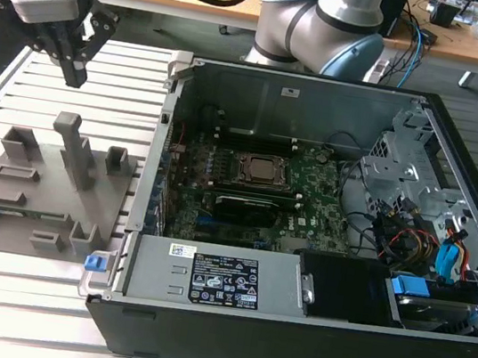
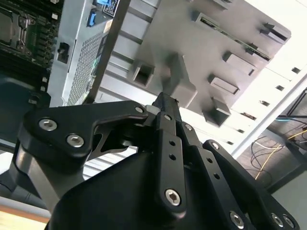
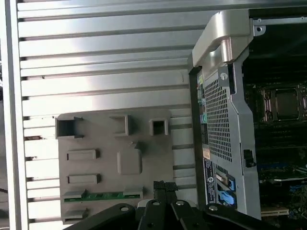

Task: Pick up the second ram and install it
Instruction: 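Reach for the second ram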

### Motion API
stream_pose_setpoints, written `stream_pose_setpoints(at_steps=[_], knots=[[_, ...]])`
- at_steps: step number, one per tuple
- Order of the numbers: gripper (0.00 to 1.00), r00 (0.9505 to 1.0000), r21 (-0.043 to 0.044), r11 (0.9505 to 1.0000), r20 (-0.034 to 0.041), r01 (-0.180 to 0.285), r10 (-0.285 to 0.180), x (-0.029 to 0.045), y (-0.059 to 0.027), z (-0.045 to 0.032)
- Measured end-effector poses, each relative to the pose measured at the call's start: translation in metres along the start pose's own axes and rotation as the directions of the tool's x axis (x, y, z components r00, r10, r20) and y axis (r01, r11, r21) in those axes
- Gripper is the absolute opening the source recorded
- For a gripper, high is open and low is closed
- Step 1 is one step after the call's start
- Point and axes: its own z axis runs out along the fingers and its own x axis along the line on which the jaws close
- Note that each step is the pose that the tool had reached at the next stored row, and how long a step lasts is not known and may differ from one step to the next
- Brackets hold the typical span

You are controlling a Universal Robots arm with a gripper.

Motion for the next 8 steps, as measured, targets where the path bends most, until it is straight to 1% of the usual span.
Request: stream_pose_setpoints(at_steps=[3, 5, 8], knots=[[0.11, 1.0, 0.0001, 1.0, 0.0, 0.0, 0.0, 0.0098, -0.0007, -0.0002], [0.11, 1.0, 0.0, 1.0, 0.0, 0.0, 0.0, 0.0199, -0.0015, -0.0003], [0.11, 1.0, 0.0001, 1.0, 0.0, 0.0, 0.0, 0.0302, -0.0023, -0.0005]])
